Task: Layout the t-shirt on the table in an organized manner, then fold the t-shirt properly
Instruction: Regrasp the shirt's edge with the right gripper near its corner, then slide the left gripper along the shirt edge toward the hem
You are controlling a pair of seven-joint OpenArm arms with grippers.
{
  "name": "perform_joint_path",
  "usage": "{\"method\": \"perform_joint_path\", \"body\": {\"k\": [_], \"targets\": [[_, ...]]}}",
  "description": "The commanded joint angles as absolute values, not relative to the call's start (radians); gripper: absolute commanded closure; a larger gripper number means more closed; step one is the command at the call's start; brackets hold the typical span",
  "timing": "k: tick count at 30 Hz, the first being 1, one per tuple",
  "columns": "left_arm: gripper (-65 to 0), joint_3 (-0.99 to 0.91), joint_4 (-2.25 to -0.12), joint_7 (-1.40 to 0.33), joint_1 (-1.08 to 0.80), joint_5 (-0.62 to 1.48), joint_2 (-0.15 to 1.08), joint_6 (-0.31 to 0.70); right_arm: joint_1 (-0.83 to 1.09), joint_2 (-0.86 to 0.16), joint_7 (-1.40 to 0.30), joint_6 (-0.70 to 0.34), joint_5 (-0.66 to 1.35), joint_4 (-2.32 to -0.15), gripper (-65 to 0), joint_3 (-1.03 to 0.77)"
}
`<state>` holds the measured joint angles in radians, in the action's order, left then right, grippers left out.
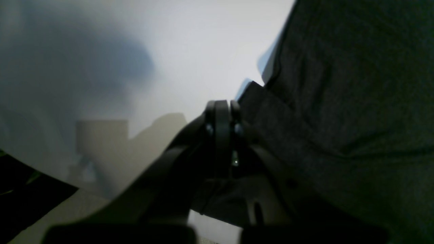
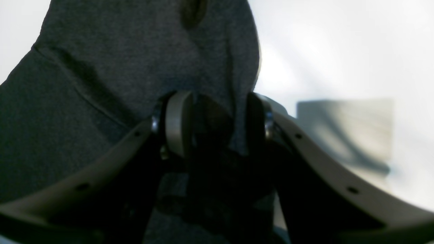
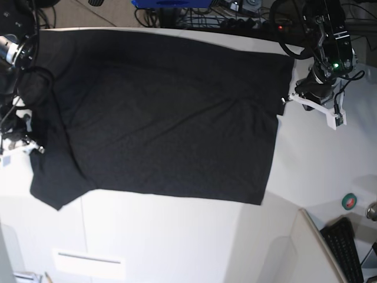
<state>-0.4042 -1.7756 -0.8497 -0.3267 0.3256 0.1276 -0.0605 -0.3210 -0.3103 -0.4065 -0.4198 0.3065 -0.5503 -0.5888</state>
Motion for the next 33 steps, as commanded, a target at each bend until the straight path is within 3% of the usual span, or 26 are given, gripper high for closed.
{"method": "perform_joint_path", "body": {"k": [1,3,5,12,16,19,24,29,31,33], "targets": [[0.0,-0.407,-1.791,-0.831,-0.321,0.326,0.137,-0.062,-0.331,-0.312,-0.44,-0.421,0.292,-0.553,-21.9,-0.588],[0.0,-0.407,-1.791,-0.831,-0.321,0.326,0.137,-0.062,-0.332,-0.312,-0.44,-0.421,0.292,-0.553,-14.3,-0.59],[0.0,-0.406,-1.791,-0.831,-0.306,0.325,0.137,-0.062,-0.335,-0.314,-0.435,-0.421,0.292,-0.553,0.0,-0.59],[-0.3,-0.395,-1.685,-0.835,-0.177,0.325,0.139,-0.062,-0.335,-0.315,-0.39,-0.421,0.294,-0.578,0.0,-0.59],[-44.6,-0.366,-1.508,-0.835,0.004,0.325,0.142,-0.061,-0.271,-0.271,-0.427,-0.421,0.294,-0.782,0.0,-0.585],[-64.7,-0.282,-1.337,-0.835,0.137,0.334,0.17,-0.061,-0.202,-0.225,-0.493,-0.421,0.292,-1.0,0.0,-0.585],[-65.0,-0.217,-1.053,-0.828,0.314,0.334,0.165,-0.061,-0.124,-0.177,-0.558,-0.421,0.288,-1.248,0.0,-0.584],[-65.0,-0.206,-0.88,-0.737,0.383,0.332,0.145,-0.061,-0.102,-0.162,-0.581,-0.421,0.289,-1.308,0.0,-0.582],[-57.3,-0.206,-0.858,-0.722,0.384,0.332,0.136,-0.061,-0.097,-0.163,-0.581,-0.421,0.289,-1.308,0.0,-0.582],[-43.3,-0.206,-0.857,-0.722,0.377,0.332,0.131,-0.059,-0.096,-0.163,-0.581,-0.421,0.289,-1.308,0.0,-0.582]]}}
